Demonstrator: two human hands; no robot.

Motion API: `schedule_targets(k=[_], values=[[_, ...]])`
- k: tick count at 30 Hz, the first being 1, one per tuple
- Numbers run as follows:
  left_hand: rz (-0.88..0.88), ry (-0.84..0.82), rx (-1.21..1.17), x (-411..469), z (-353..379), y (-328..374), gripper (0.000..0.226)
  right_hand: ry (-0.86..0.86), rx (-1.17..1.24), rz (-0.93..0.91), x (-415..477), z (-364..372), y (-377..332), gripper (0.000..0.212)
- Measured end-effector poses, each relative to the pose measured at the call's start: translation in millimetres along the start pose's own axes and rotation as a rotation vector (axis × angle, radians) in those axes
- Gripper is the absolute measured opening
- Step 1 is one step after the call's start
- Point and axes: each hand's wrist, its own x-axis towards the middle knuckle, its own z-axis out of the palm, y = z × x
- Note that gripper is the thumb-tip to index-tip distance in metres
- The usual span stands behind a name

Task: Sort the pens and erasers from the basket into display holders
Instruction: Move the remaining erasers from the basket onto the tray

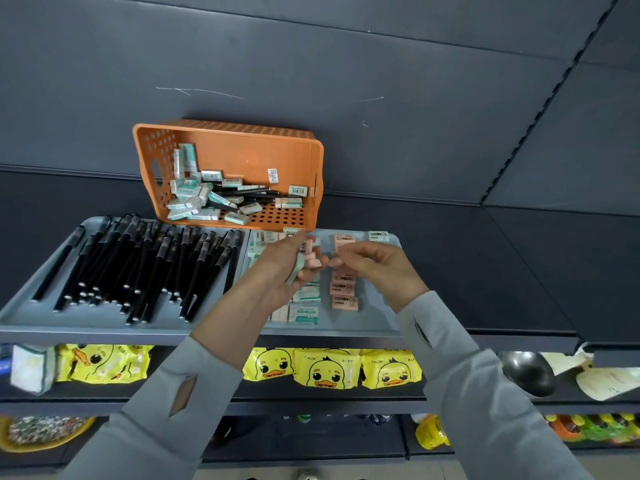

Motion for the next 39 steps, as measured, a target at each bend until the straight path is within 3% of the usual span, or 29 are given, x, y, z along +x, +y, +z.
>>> schedule_targets(k=[6, 13, 18, 21, 25, 28, 32, 36, 39], values=[[-0.020, 0.000, -0.111, 10, -6, 1, 0.021, -0.059, -0.543, -0.038, 10, -7, 5, 0.018], [0.049, -0.062, -0.313, 9, -17, 9, 0.024, -0.206, -0.832, -0.173, 10, -10, -1, 0.046], [0.093, -0.110, -0.245, 8, -16, 9, 0.025, -0.236, -0.958, -0.200, 12, -8, 0, 0.033], [0.154, -0.151, -0.159, 9, -14, 4, 0.023, -0.166, -0.930, -0.173, 13, -13, 4, 0.034], [0.201, -0.175, 0.051, 13, -12, -7, 0.036, -0.135, -0.892, -0.172, 11, -16, 6, 0.030], [0.265, -0.164, 0.372, 13, -9, -12, 0.038, 0.026, -0.610, -0.239, 8, -14, -6, 0.016], [0.370, -0.161, 0.558, 10, 1, -16, 0.033, -0.097, -0.307, -0.245, 6, -3, -21, 0.013], [0.324, -0.166, 0.423, 9, 8, -14, 0.034, 0.008, -0.091, -0.158, 7, -2, -21, 0.010], [0.199, -0.153, 0.110, 14, 5, -9, 0.032, 0.081, 0.116, -0.022, 6, -16, -21, 0.010]])
